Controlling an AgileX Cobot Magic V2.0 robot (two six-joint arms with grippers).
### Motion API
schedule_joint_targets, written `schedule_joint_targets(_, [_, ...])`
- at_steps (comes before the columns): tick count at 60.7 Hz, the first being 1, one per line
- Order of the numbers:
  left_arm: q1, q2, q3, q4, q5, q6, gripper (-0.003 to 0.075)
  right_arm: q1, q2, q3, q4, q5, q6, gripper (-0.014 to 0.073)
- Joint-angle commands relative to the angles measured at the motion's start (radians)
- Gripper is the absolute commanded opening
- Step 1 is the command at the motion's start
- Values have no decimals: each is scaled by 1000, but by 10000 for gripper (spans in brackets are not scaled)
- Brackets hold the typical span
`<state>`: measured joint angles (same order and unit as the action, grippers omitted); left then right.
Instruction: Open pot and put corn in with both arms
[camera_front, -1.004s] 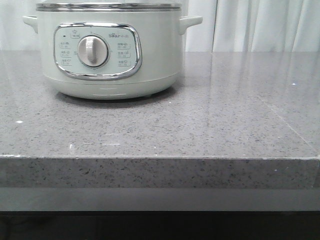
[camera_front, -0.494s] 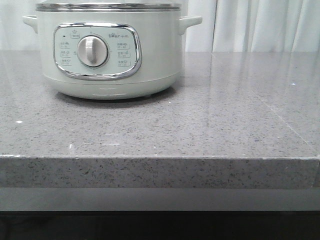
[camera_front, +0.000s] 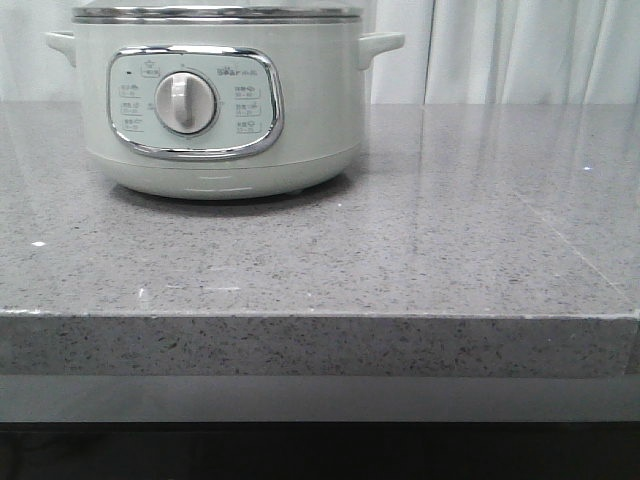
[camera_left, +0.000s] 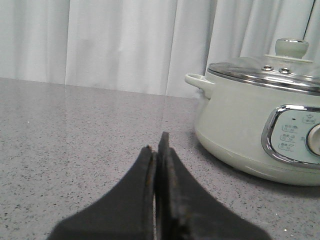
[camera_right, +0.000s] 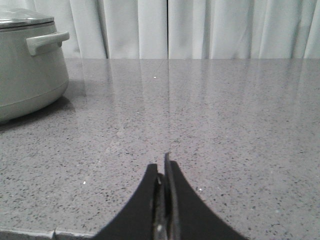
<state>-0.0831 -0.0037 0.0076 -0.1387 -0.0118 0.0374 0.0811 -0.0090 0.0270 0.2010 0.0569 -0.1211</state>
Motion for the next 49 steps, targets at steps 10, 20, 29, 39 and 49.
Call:
schedule_joint_targets(10, [3, -19, 3, -6, -83, -1, -20, -1, -25, -1, 0, -87, -3, -67])
schedule_joint_targets(20, [3, -19, 3, -6, -83, -1, -20, 0, -25, -1, -11, -108, 1, -67])
schedule_joint_targets(29, [3, -19, 3, -6, -83, -1, -20, -19, -25, 0, -156, -181, 150, -67])
schedule_joint_targets(39, [3, -19, 3, -6, -83, -1, -20, -40, -25, 0, -181, -215, 183, -67])
schedule_joint_targets(49, [3, -19, 3, -6, -83, -1, -20, -48, -25, 0, -181, -201, 183, -67])
